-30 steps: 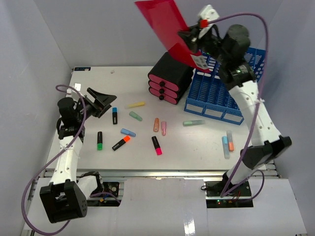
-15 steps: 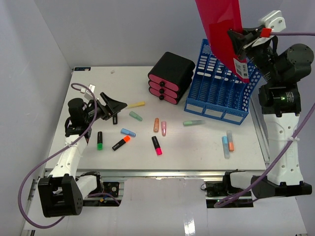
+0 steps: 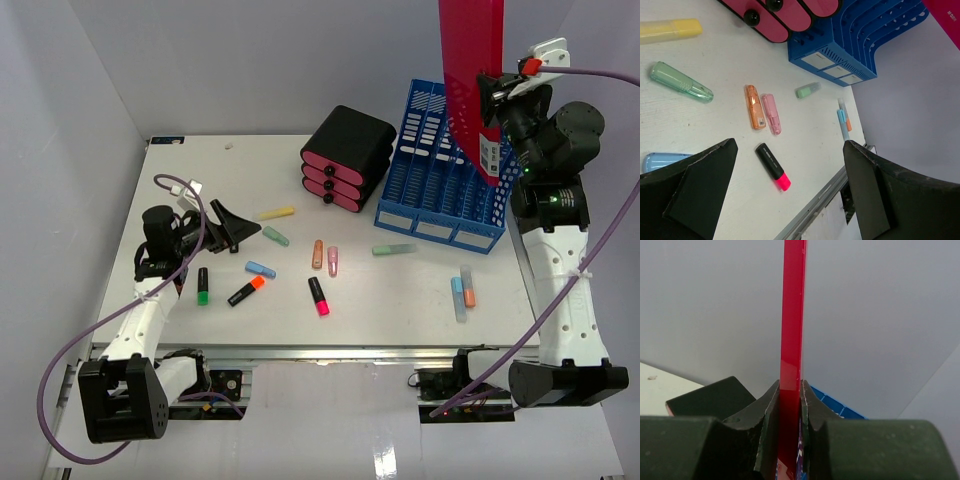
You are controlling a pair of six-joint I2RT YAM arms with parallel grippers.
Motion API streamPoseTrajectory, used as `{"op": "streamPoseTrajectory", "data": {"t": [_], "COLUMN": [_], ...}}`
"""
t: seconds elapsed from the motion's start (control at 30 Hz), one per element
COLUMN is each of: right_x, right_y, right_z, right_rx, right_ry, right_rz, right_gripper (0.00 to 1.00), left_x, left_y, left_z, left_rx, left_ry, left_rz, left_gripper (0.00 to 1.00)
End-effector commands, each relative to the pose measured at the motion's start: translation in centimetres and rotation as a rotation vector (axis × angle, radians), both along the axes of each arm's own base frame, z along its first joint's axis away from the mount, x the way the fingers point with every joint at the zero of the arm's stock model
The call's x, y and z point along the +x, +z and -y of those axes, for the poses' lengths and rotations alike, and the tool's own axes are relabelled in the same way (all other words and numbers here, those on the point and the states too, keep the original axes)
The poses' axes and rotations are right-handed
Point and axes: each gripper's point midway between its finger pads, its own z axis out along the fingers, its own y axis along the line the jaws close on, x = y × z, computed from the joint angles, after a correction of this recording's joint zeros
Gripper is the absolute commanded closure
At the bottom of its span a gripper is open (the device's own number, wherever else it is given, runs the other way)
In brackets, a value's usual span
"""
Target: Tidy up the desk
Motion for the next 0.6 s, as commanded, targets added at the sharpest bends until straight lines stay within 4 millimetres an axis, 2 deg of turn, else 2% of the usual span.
{"op": "streamPoseTrajectory", "data": {"t": [0.0, 0.13, 0.2, 0.27, 0.37, 0.57], "right_x": [-0.7, -1.8, -1.6, -1.2, 0.3, 2.4], "right_y": [4.3, 6.0, 6.1, 5.6, 3.4, 2.1], "right_z": [2.0, 2.2, 2.4, 2.7, 3.0, 4.1], "right_rx": [0.066, 0.064, 0.066, 0.071, 0.107, 0.208], "right_ry": [-0.096, -0.101, -0.111, -0.125, -0.145, -0.197], "right_rz": [0.157, 0.206, 0.211, 0.209, 0.173, 0.179], "right_gripper": [0.92, 0.92, 0.92, 0.92, 0.92, 0.92], "left_x": [-0.7, -0.7, -0.6, -0.7, -0.8, -1.1], "left_y": [0.4, 0.3, 0.2, 0.1, 0.0, 0.0], "left_z": [0.3, 0.3, 0.2, 0.3, 0.3, 0.3], "left_rx": [0.025, 0.034, 0.035, 0.034, 0.029, 0.025], "left_ry": [-0.038, -0.041, -0.041, -0.043, -0.041, -0.038], "left_rz": [0.046, 0.048, 0.045, 0.043, 0.038, 0.017], "left_gripper": [0.02, 0.02, 0.02, 0.02, 0.02, 0.02]}}
